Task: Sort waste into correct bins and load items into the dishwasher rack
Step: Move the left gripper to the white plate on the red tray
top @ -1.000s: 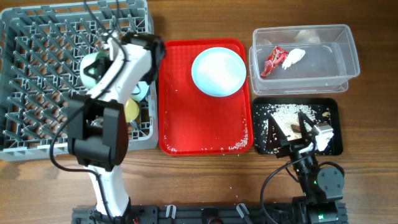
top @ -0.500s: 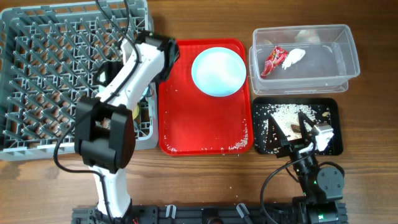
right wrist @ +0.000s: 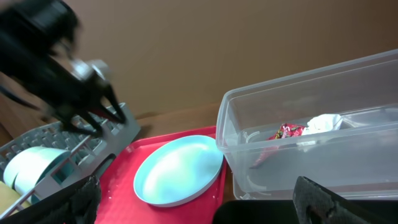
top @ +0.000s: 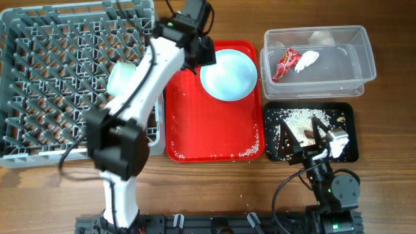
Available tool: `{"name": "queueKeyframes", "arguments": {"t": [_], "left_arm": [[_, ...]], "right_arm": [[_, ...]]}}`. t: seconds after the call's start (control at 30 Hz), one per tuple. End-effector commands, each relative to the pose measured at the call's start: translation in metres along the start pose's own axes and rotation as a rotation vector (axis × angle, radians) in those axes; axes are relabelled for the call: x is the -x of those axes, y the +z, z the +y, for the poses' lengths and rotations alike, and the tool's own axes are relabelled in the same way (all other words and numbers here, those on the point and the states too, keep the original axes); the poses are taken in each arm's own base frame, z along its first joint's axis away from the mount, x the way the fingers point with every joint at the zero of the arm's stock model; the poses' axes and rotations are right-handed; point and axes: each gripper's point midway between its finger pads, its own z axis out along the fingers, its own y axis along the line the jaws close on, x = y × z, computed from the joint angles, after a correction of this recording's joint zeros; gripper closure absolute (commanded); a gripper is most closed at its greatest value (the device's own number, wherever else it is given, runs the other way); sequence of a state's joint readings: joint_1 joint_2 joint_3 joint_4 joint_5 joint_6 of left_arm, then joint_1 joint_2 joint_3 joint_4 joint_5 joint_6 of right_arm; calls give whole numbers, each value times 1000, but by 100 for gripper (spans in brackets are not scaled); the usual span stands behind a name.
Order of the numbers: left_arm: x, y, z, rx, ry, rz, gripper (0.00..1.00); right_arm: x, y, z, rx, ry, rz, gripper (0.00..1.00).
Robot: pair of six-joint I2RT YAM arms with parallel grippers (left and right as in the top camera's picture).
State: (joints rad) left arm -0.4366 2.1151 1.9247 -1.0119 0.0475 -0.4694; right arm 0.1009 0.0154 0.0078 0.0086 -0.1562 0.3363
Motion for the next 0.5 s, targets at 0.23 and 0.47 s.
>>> {"name": "queueKeyframes", "arguments": {"t": [0.23, 0.47], "left_arm": [[-69, 97, 20, 42, -74, 330, 66], [-88, 78, 64, 265, -54, 383, 96]], "right_arm": [[3, -1, -1, -3, 5, -14, 0], [3, -1, -1, -3, 5, -14, 0]]}}
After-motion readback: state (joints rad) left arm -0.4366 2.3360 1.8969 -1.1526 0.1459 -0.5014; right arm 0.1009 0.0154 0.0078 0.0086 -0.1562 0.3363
